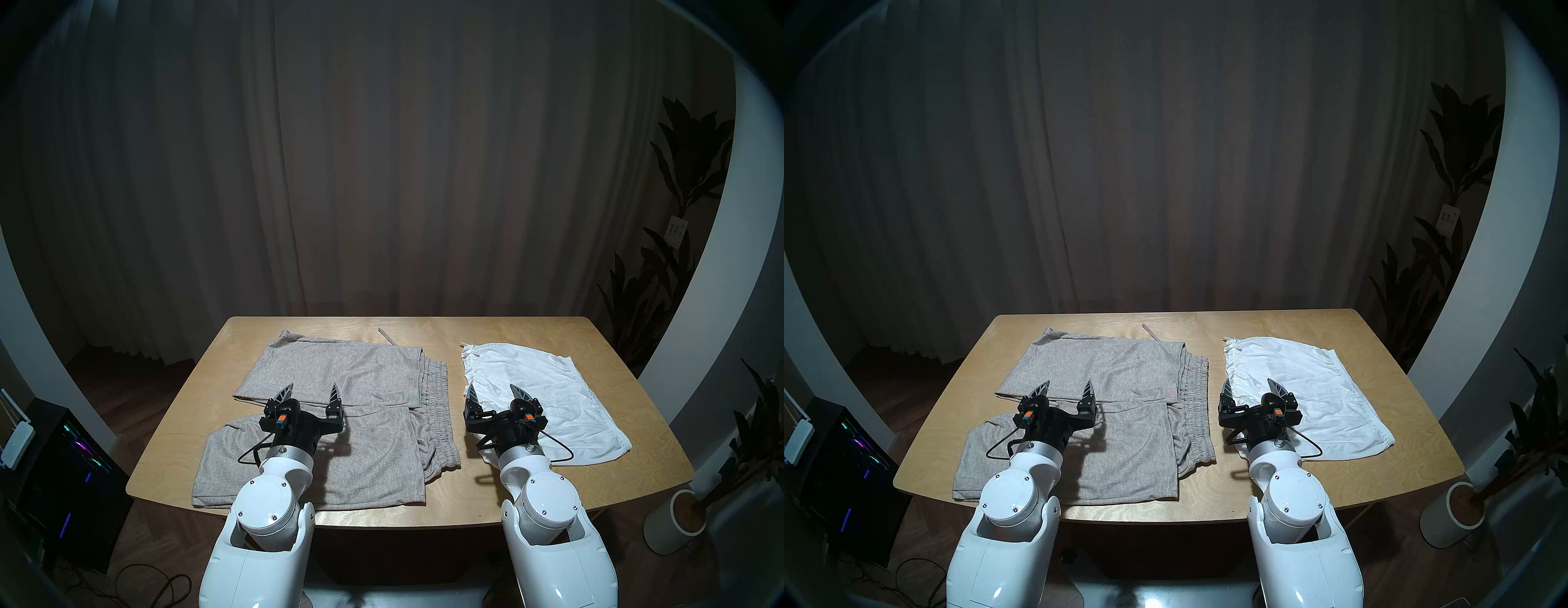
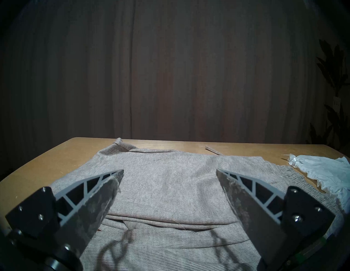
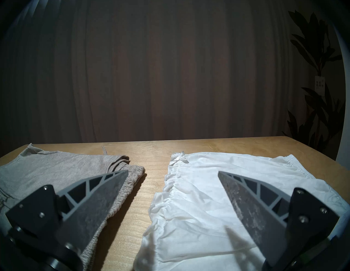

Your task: Fold pants twice and stack them

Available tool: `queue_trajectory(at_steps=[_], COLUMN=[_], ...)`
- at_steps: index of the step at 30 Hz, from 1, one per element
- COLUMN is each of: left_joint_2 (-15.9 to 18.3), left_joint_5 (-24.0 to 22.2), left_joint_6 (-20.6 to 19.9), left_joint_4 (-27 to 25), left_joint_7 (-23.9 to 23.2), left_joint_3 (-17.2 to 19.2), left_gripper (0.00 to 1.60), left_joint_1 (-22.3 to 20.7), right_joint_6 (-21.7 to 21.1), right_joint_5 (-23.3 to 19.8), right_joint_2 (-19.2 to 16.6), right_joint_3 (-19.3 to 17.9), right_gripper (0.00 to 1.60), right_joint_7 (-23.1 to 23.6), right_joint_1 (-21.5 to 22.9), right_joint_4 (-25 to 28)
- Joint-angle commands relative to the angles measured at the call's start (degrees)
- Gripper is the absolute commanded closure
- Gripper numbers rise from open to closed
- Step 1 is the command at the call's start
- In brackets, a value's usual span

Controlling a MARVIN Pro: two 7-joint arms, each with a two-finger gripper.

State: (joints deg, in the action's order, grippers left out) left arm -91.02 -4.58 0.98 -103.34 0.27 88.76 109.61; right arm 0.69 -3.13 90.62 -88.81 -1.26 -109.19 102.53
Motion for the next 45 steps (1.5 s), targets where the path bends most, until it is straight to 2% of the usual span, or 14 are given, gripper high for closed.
queue_trajectory(at_steps=[1,9,11,14,21,28,29,32,36,37,38,42,44,45], left_joint_2=[-1.0,-1.7,-1.7,-2.0,-3.0,-4.6,-4.6,-4.9,-4.8,-4.8,-4.6,-4.1,-2.9,-2.4], left_joint_5=[-10.1,-20.6,-21.3,-25.7,-31.8,-38.2,-38.7,-41.9,-45.3,-46.3,-48.6,-52.1,-55.4,-56.0], left_joint_6=[-2.8,-5.6,-5.5,-6.1,-6.9,-8.7,-8.9,-10.0,-11.5,-12.0,-13.3,-15.6,-18.4,-19.2], left_joint_4=[-5.4,-10.7,-11.3,-12.8,-16.1,-18.3,-18.4,-18.6,-18.2,-18.0,-17.7,-17.5,-17.7,-17.7], left_joint_7=[0.1,0.8,0.8,1.1,1.2,0.9,0.8,0.5,-0.2,-0.3,-0.8,-1.7,-3.2,-3.6], left_joint_3=[1.2,2.4,2.4,2.7,4.3,8.0,8.5,10.3,12.3,12.8,14.0,15.8,17.4,17.9], left_gripper=[0.0,0.0,0.0,0.0,0.0,0.0,0.0,0.0,0.0,0.0,0.0,0.0,0.0,0.0], left_joint_1=[0.8,5.3,6.3,8.1,11.4,13.5,13.6,14.1,14.6,14.7,14.8,14.8,14.8,14.7], right_joint_6=[-5.2,-14.1,-15.4,-19.1,-26.3,-35.4,-34.9,-39.4,-42.9,-44.1,-46.5,-50.0,-51.6,-52.4], right_joint_5=[-8.3,-19.1,-20.8,-24.9,-33.0,-42.0,-42.7,-46.8,-51.7,-53.7,-57.9,-64.4,-63.0,-64.1], right_joint_2=[1.1,1.4,1.5,1.9,2.4,2.6,2.5,2.8,3.1,3.4,3.6,4.1,4.2,4.3], right_joint_3=[-0.7,-1.2,-1.5,-2.6,-4.2,-4.6,-4.4,-5.0,-5.9,-6.2,-7.0,-8.3,-8.5,-8.9], right_gripper=[0.0,0.0,0.0,0.0,0.0,0.0,0.0,0.0,0.0,0.0,0.0,0.0,0.0,0.0], right_joint_7=[0.8,2.4,2.4,2.3,2.1,1.3,1.3,0.6,-0.1,-0.3,-0.7,-0.9,-3.7,-4.3], right_joint_1=[0.4,-1.4,-1.4,-1.3,-0.9,-1.3,-1.5,-2.0,-2.9,-3.2,-3.8,-4.7,-4.6,-4.6], right_joint_4=[3.5,8.6,9.5,10.8,13.7,16.0,15.9,16.1,16.0,16.0,16.2,17.0,20.5,20.7])
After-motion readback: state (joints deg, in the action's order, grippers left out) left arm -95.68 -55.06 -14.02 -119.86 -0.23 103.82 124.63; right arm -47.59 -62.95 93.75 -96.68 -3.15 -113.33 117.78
